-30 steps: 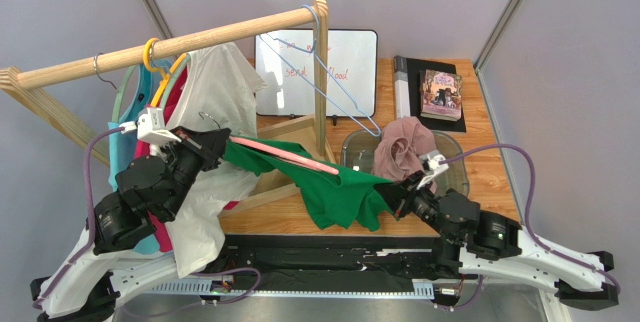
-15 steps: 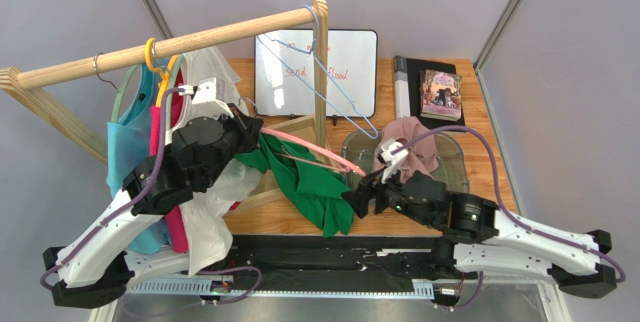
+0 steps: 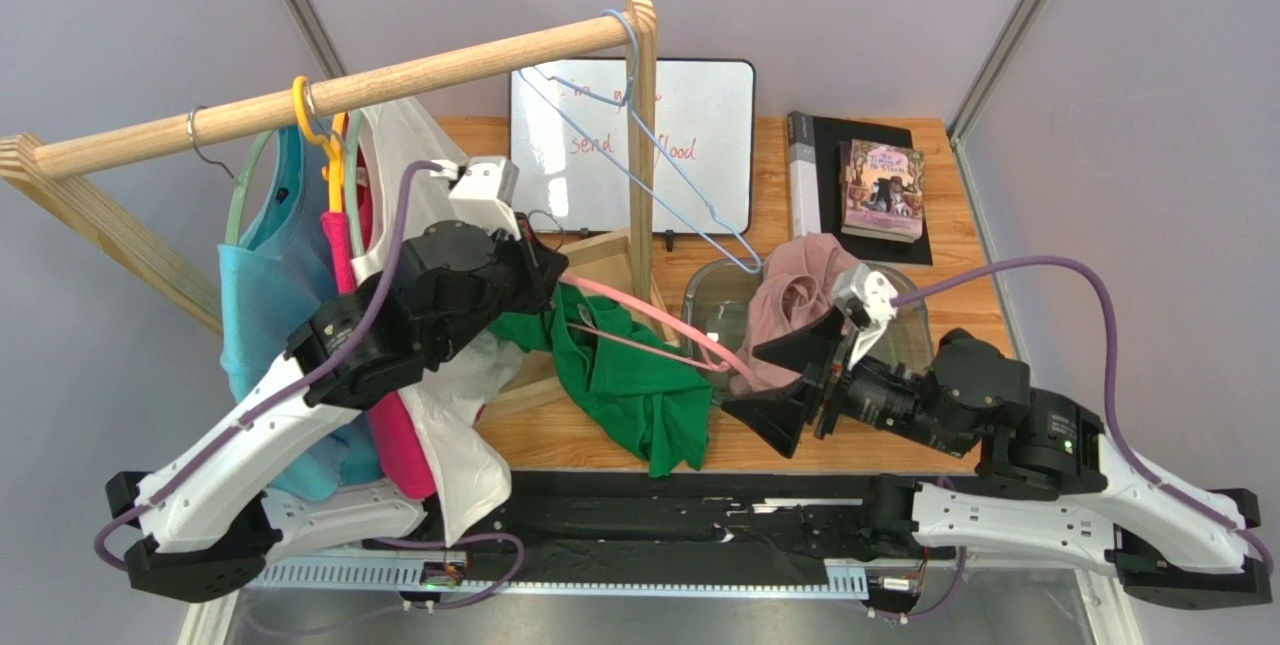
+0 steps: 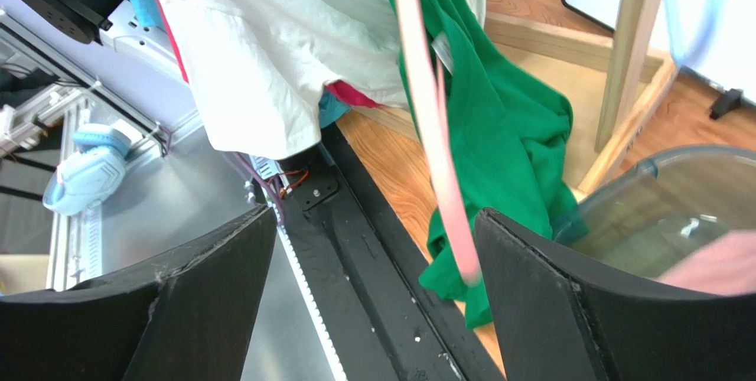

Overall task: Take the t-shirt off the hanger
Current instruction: Remove the tshirt from the hanger

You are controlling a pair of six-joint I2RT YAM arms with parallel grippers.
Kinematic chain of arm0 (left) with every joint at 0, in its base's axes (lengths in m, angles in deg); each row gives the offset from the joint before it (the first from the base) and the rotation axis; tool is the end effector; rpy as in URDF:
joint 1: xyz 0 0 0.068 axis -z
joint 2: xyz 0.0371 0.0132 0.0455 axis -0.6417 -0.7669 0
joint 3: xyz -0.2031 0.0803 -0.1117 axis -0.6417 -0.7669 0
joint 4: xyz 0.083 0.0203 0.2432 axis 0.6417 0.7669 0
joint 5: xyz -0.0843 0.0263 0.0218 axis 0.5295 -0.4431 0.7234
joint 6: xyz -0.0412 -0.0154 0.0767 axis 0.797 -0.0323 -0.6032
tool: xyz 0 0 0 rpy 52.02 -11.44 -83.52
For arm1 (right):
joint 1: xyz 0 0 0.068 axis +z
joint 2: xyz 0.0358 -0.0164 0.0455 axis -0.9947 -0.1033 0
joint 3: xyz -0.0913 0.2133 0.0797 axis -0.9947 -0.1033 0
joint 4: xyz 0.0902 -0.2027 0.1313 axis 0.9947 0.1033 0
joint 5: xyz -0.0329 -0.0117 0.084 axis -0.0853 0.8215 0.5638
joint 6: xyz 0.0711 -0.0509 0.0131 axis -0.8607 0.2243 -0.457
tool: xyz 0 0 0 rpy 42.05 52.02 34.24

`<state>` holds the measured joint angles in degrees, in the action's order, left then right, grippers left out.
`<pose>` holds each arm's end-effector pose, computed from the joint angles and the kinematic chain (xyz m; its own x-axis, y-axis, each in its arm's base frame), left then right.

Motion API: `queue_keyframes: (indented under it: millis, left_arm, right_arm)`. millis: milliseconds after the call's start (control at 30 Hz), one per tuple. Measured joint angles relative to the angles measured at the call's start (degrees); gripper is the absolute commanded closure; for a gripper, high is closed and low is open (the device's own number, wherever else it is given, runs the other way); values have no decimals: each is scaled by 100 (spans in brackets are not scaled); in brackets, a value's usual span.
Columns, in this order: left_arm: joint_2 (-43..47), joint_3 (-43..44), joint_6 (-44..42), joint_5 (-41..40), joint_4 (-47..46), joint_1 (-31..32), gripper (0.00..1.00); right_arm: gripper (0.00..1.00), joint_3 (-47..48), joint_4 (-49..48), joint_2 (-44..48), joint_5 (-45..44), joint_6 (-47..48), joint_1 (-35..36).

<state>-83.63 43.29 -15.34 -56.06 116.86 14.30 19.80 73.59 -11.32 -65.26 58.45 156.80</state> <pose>0.1556 -0.1549 0.4084 -0.4451 -0.2646 -0.8555 0.2675 0.8724 -0.4090 0.0583 0.1466 0.3713 -0.3503 0.0014 -0.9366 -0.8287 0.4656 0.3107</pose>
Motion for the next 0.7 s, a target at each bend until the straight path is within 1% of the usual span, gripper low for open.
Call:
queue_keyframes:
  millis: [100, 200, 233, 300, 367, 400, 433, 467, 500, 533, 567, 600, 633, 667, 700]
  left_arm:
    - [-151, 0, -37, 249, 50, 0, 100]
    - [-144, 0, -79, 426, 72, 0, 100]
    - [-136, 2, -83, 476, 72, 0, 100]
    - [-127, 13, -96, 581, 74, 0, 100]
    - [-127, 33, -101, 678, 79, 0, 100]
    - [-125, 35, -109, 715, 79, 0, 100]
    - [-120, 42, -120, 763, 81, 0, 100]
    - [-111, 44, -127, 804, 81, 0, 100]
    - [-105, 44, -127, 841, 83, 0, 100]
    - [-103, 42, -127, 870, 81, 0, 99]
    - [-109, 44, -122, 911, 63, 0, 94]
    - [-111, 44, -122, 986, 39, 9, 80]
    - [-98, 44, -122, 1060, -13, 20, 73]
    - [-87, 44, -118, 1128, -79, 39, 69]
    - [-66, 44, -138, 1178, -118, 42, 56]
  right_arm:
    - [12, 428, -114, -678, 42, 188, 0]
    - [20, 675, -186, -1370, 22, 328, 0]
    - [25, 699, -221, -1558, 17, 361, 0]
    - [31, 673, -240, -1805, 35, 378, 0]
    - [43, 549, -275, -2013, 46, 387, 0]
    - [54, 435, -302, -2009, 46, 378, 0]
    - [80, 341, -328, -1976, 42, 382, 0]
    - [91, 186, -400, -1880, 46, 334, 0]
    - [100, 76, -413, -1770, 35, 302, 0]
    - [100, -4, -457, -1670, 48, 330, 0]
    - [100, -70, -568, -1550, 83, 302, 15]
    - [100, -101, -562, -1453, 76, 260, 37]
    - [100, -168, -555, -1320, 87, 243, 37]
    - [100, -219, -566, -1220, 81, 227, 37]
    - [100, -275, -555, -1099, 44, 188, 35]
